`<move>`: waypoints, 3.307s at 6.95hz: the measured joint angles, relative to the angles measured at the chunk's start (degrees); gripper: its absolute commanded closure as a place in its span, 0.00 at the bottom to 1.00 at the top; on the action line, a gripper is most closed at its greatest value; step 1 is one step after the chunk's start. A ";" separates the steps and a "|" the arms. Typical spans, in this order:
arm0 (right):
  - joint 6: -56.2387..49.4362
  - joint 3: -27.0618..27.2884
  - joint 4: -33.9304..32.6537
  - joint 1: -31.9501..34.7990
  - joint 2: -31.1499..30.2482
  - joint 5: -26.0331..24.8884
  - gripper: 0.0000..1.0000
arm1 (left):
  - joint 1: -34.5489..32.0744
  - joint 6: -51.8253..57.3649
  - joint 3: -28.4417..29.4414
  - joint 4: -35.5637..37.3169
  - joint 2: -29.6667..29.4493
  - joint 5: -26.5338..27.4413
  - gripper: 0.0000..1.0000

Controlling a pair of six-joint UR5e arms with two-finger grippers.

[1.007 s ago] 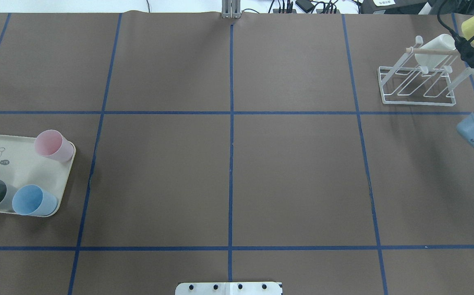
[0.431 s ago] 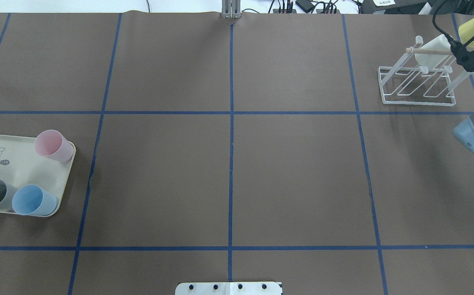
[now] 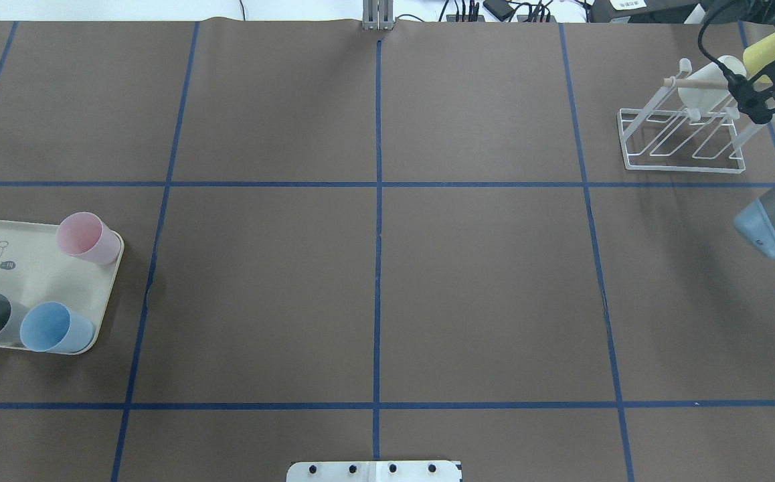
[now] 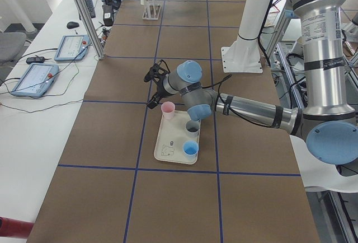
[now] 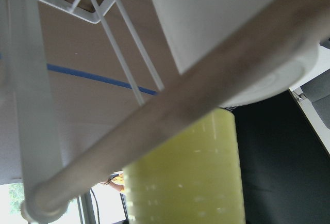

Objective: Transfer IKEA cup to right arm and place on rack

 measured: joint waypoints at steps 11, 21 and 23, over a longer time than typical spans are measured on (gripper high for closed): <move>-0.45 -1.47 0.05 -1.60 -0.03 -2.32 0.01 | 0.09 0.00 -0.14 -0.01 -0.09 0.00 0.00; 16.12 6.81 0.28 -0.66 0.71 10.78 0.00 | 0.09 0.00 -0.30 -0.08 -0.09 0.00 0.00; 39.61 11.37 0.54 -0.50 -0.77 23.05 0.00 | 0.11 -0.44 -0.54 -0.07 -0.21 0.06 0.00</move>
